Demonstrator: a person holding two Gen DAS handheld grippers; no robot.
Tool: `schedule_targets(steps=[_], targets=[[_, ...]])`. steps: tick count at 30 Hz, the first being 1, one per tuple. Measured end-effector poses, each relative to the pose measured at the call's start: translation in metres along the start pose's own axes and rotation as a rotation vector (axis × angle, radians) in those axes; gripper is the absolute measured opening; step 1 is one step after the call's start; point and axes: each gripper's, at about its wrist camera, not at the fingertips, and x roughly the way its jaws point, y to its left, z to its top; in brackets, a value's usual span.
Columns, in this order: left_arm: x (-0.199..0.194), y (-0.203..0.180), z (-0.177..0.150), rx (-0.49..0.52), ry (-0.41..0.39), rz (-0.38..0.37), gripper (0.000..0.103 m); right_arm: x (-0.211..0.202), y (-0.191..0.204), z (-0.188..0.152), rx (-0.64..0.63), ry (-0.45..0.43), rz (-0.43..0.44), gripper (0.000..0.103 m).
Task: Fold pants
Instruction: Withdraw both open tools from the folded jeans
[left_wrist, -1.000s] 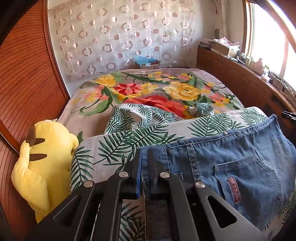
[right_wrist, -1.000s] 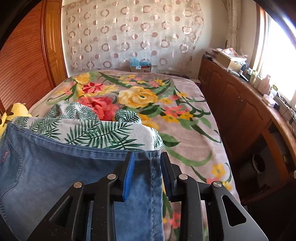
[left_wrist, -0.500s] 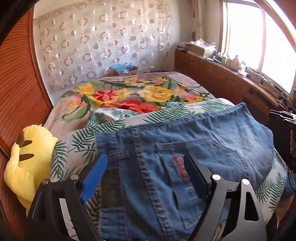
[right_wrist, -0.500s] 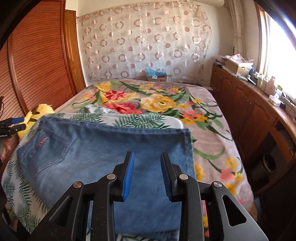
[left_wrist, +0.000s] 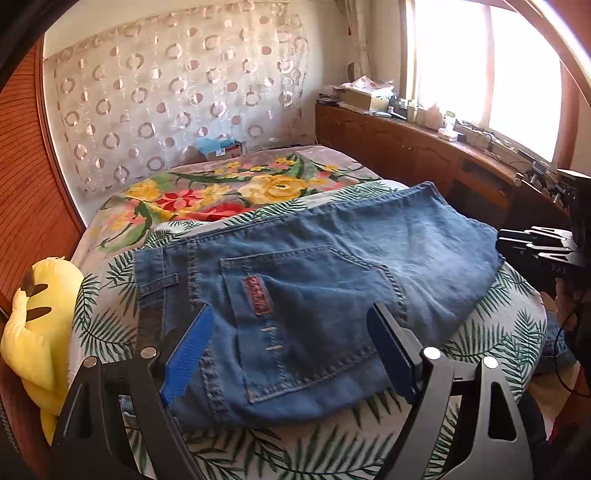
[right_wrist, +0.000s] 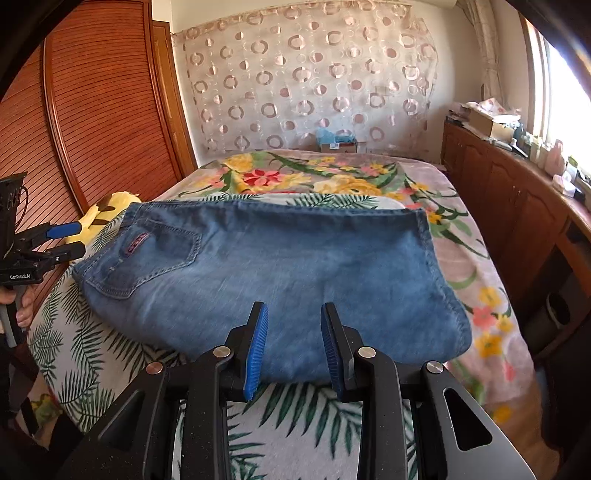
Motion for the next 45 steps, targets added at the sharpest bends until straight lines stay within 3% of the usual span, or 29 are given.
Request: schedule_targets(steps=[8,21,26,33,38,45], targets=[[-0.002,-0.03,-0.015,0.034,0.014,-0.047,0.085,-0.002,0.005,-0.007,0.023,0.01,0.008,0.031],[0.028,-0.086,-0.034,0.144,0.096,-0.148,0.085,0.002,0.011,-0.015,0.056,0.03,0.007,0.031],[0.048,-0.09,-0.029,0.191,0.143,-0.105,0.085,0.003,0.014,-0.017,0.057,0.034,0.017,0.031],[0.052,-0.058,0.002,0.149,0.112,-0.029,0.085,0.01,0.025,-0.017,0.035,0.04,0.054,0.031],[0.046,-0.05,0.007,0.125,0.109,-0.07,0.085,0.015,0.034,-0.019,0.023,0.044,0.065,0.031],[0.031,-0.078,-0.01,0.176,0.095,-0.135,0.085,0.015,0.028,-0.018,0.041,0.043,0.053,0.031]])
